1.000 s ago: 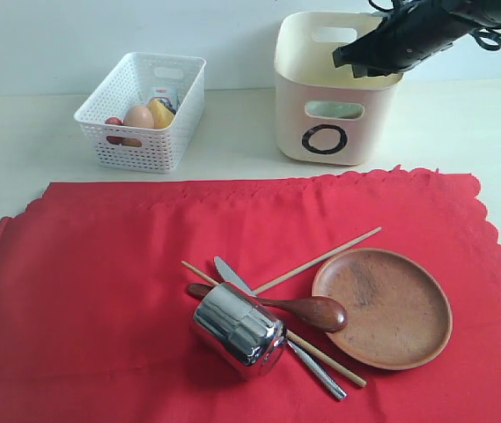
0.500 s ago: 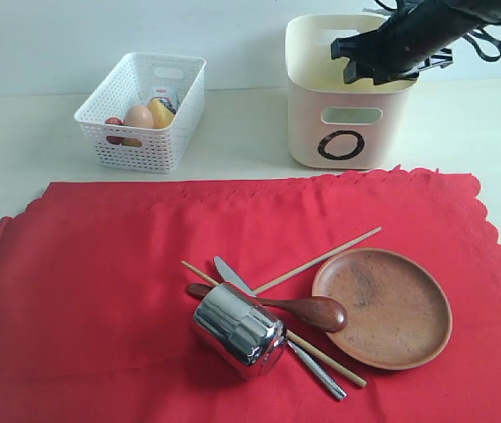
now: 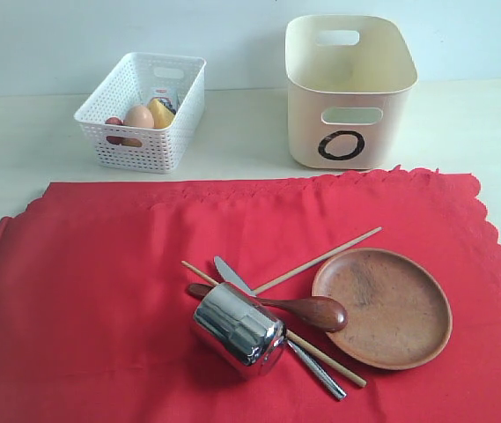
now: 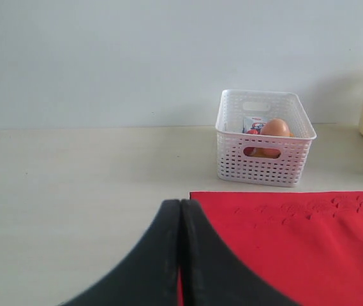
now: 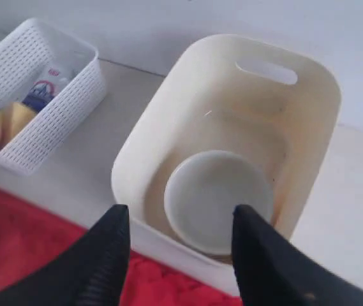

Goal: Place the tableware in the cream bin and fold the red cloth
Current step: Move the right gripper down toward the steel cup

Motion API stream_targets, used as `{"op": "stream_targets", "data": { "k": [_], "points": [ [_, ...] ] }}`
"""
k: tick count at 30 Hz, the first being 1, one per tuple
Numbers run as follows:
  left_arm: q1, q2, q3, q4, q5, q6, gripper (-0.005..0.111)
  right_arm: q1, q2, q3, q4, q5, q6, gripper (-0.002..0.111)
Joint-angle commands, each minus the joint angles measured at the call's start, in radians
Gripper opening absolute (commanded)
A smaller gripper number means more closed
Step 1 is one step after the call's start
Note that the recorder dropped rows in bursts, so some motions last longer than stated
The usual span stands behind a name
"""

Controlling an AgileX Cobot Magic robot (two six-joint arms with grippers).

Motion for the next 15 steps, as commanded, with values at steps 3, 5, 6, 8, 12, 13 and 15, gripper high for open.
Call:
{"op": "stream_targets", "data": {
  "k": [3,5,6,8,12,13,15],
  "points": [
    [0.001,-0.006,0.003,0.001,-0.002,0.003,0.0,0.001,-0.093,-0.002,-0.002,0.3,-0.099,0.049],
    [0.001,-0.006,0.003,0.001,-0.002,0.003,0.0,0.001,-0.095,-0.002,0.017,0.307,-0.099,0.049],
    [0.001,-0.006,0.003,0.001,-0.002,0.003,0.0,0.001,-0.095,0.005,0.038,0.307,-0.104,0.049],
    [0.001,-0.006,0.003,0.001,-0.002,0.003,0.0,0.006,-0.095,0.027,0.089,0.307,-0.139,0.049],
    [0.001,-0.006,0.003,0.001,-0.002,0.003,0.0,0.075,-0.09,0.115,0.156,0.307,-0.235,0.049],
    [0.001,-0.006,0.003,0.001,-0.002,0.003,0.0,0.097,-0.084,0.13,0.156,0.307,-0.235,0.049],
    [0.001,-0.006,0.003,0.001,-0.002,0.003,0.0,0.163,-0.063,0.169,0.137,0.307,-0.235,0.049]
  ]
}}
